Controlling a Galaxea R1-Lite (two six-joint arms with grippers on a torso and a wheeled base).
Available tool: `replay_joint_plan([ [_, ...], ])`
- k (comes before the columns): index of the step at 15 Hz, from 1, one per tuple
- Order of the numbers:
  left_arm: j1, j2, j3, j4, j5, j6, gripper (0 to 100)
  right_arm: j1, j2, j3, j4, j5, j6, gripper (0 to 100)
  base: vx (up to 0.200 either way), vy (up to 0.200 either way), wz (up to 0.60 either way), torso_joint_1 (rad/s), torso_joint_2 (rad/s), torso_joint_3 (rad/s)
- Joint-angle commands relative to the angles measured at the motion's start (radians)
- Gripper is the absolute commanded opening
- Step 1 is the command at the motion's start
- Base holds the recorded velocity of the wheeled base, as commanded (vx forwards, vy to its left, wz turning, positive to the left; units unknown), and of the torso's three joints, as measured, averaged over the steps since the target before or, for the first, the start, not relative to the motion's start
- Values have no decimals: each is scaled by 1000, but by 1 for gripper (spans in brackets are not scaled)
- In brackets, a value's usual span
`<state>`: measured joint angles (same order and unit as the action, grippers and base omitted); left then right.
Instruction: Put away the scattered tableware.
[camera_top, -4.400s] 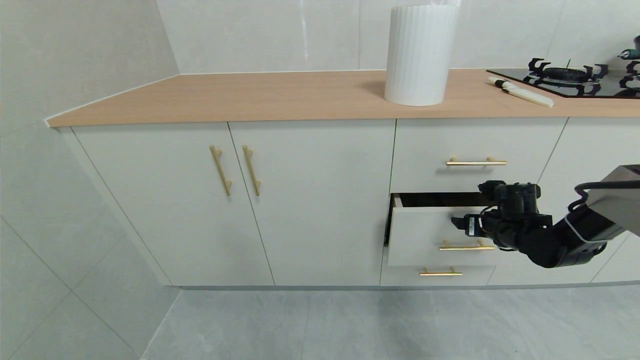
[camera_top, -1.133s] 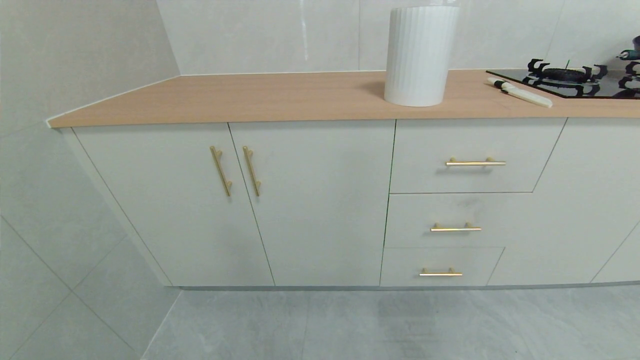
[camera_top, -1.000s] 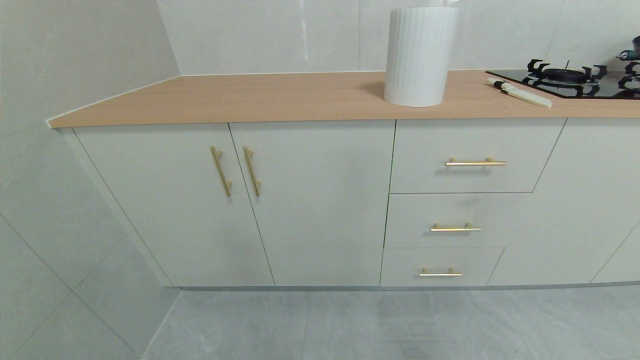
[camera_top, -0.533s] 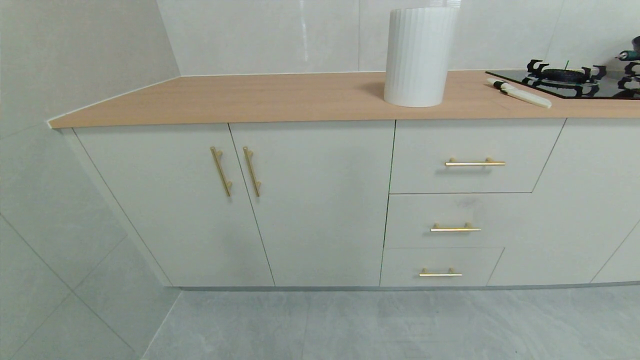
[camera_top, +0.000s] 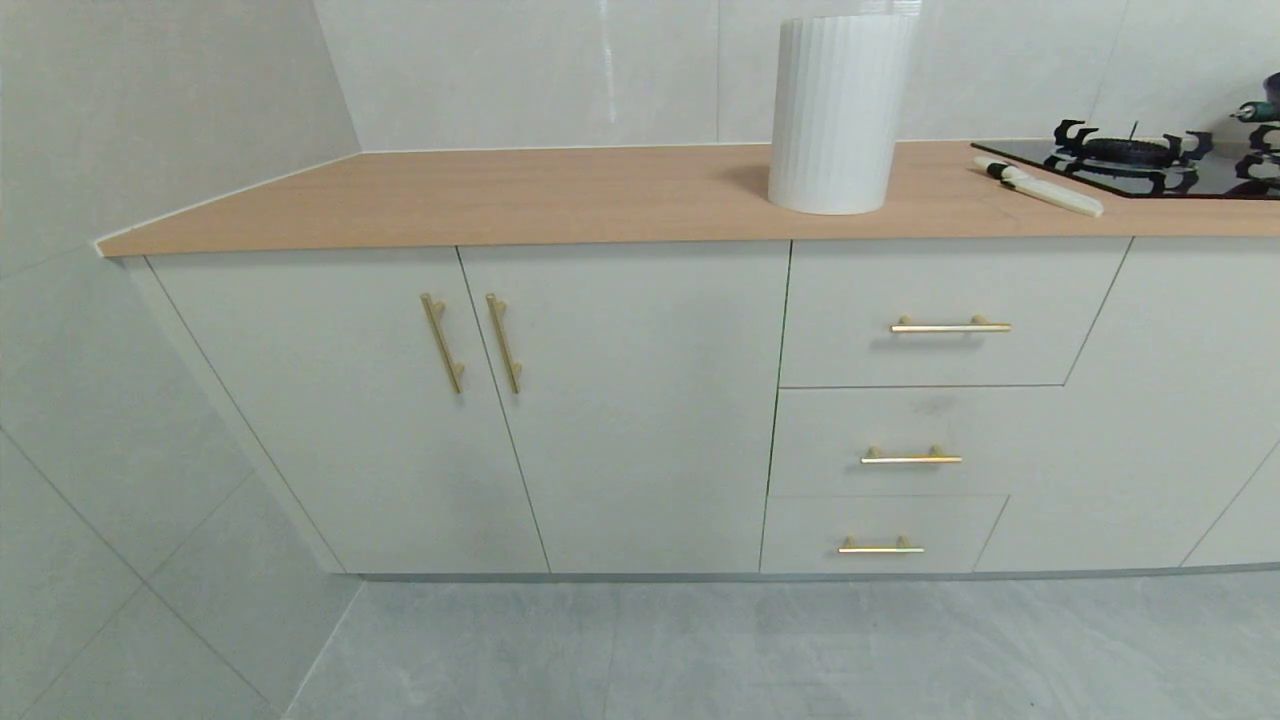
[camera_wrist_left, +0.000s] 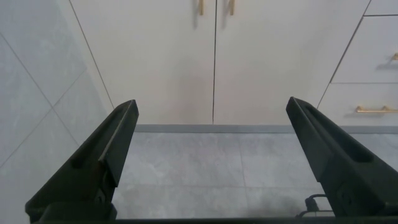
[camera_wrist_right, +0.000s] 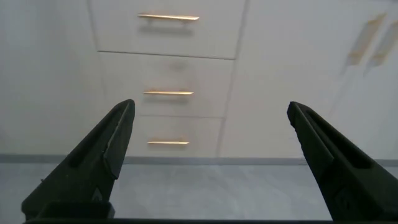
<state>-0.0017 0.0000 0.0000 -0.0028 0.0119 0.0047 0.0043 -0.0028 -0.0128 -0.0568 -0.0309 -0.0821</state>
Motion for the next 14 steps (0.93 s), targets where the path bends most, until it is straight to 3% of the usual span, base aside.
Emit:
replay_joint_plan([
  [1, 0, 2, 0, 0, 0, 0, 100, 0, 3, 13, 40, 31, 22, 100, 0, 0, 0, 0, 0, 0],
  [11, 0, 2, 0, 0, 0, 5, 100, 0, 3, 13, 57, 39, 64, 100, 0, 0, 0, 0, 0, 0],
  [14, 0, 2, 0, 0, 0, 3, 100, 0, 3, 13, 57, 39, 62, 100, 200, 0, 0, 2, -1, 2],
])
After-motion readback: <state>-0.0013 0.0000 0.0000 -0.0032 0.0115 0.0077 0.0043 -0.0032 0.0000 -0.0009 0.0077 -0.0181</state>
